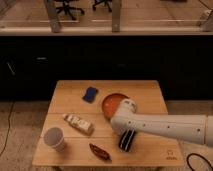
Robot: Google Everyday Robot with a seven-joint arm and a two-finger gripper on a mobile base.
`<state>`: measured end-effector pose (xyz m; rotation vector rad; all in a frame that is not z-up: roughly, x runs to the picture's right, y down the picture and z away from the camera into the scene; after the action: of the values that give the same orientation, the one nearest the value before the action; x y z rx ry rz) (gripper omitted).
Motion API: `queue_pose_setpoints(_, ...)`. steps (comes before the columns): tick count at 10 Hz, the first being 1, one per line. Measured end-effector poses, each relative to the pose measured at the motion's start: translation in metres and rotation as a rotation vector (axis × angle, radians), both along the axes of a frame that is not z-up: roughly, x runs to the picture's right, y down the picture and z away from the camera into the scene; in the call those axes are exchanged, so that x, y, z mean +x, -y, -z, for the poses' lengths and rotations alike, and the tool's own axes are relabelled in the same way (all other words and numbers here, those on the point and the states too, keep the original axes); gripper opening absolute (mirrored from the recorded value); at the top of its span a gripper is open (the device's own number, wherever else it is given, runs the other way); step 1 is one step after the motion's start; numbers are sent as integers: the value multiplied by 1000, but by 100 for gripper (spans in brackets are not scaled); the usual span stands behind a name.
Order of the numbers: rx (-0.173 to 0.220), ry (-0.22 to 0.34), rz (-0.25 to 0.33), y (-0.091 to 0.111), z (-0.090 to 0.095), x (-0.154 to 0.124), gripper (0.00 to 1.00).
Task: Push the eraser across the table
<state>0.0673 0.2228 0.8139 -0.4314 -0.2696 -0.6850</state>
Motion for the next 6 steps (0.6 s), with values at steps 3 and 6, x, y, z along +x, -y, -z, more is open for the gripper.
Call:
queue_pose_setpoints(3,1,-30,-41,2,1,11,2)
queue_pose_setpoints(6,9,-86,-84,4,-1,23,2)
